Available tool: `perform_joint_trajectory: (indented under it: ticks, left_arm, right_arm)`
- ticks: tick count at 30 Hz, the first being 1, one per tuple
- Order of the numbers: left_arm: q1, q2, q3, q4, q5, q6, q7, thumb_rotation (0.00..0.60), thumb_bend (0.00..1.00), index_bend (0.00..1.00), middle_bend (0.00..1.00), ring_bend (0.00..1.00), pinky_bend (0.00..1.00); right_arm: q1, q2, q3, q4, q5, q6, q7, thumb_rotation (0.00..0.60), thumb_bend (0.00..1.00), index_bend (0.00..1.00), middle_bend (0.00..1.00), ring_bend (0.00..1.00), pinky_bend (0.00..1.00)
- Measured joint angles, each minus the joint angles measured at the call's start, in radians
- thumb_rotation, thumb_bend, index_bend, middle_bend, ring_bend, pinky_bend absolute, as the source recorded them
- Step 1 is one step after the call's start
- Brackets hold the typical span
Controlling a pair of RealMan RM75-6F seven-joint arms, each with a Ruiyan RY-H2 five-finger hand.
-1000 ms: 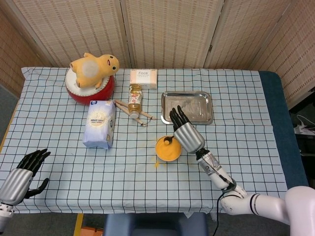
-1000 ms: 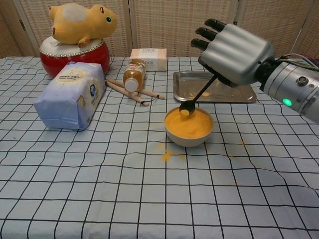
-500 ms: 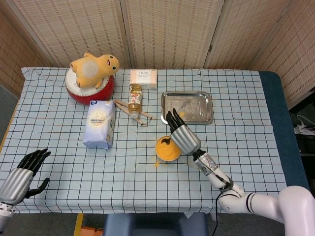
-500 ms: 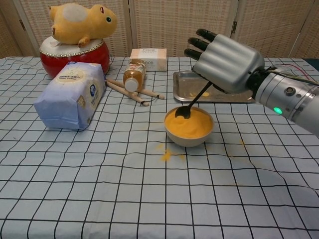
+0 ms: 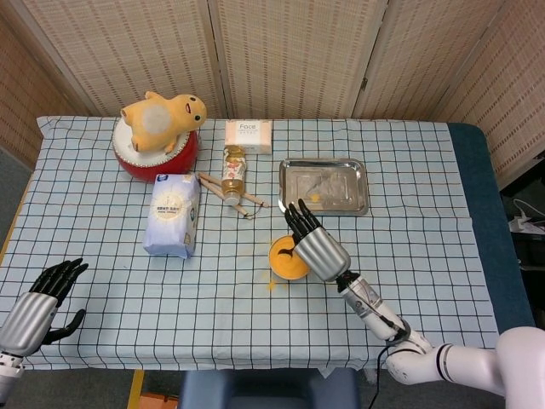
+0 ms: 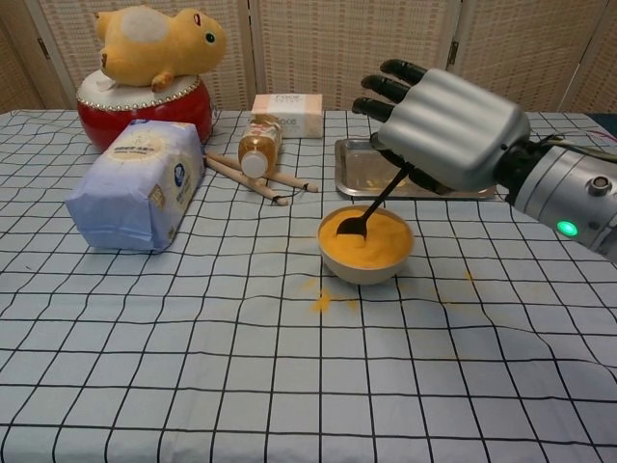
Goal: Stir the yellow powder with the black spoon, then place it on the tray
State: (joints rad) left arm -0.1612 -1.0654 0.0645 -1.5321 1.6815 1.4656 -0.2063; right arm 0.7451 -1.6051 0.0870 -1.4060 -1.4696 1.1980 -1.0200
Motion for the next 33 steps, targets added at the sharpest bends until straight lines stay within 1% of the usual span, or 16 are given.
perform_joint_trajectory:
  ticks: [6,13,18,29,33]
  left_arm:
    - [0.001,0.0,0.002,-0.002,0.004,0.003,0.003,0.6,0.43,0.0,0.0,0.0,0.09]
    - [0.0,-0.002,0.001,-0.003,0.002,0.0,0.007,0.6,0.43,0.0,0.0,0.0,0.09]
    - [0.0,-0.001,0.001,-0.003,0.003,0.001,0.007,0.6,0.43,0.0,0.0,0.0,0.09]
    - [0.001,0.0,0.002,-0.001,0.005,0.003,0.001,0.6,0.43,0.0,0.0,0.0,0.09]
    - [0.001,0.0,0.002,0.0,0.006,0.003,0.001,0.6,0.43,0.0,0.0,0.0,0.09]
  right_arm:
    - [-0.016,0.023,0.014,-0.02,0.003,0.015,0.007,0.6,0.37,0.89,0.12,0.0,0.06]
    - [-0.028,0.036,0.018,-0.049,-0.003,0.02,0.048,0.6,0.37,0.89,0.12,0.0,0.06]
    - [-0.032,0.035,0.015,-0.057,-0.006,0.007,0.055,0.6,0.37,0.89,0.12,0.0,0.06]
    - [-0.035,0.023,0.007,-0.046,-0.002,-0.019,0.037,0.6,0.37,0.89,0.12,0.0,0.06]
    - [-0.031,0.016,0.002,-0.021,-0.008,-0.03,0.007,0.6,0.37,0.89,0.12,0.0,0.06]
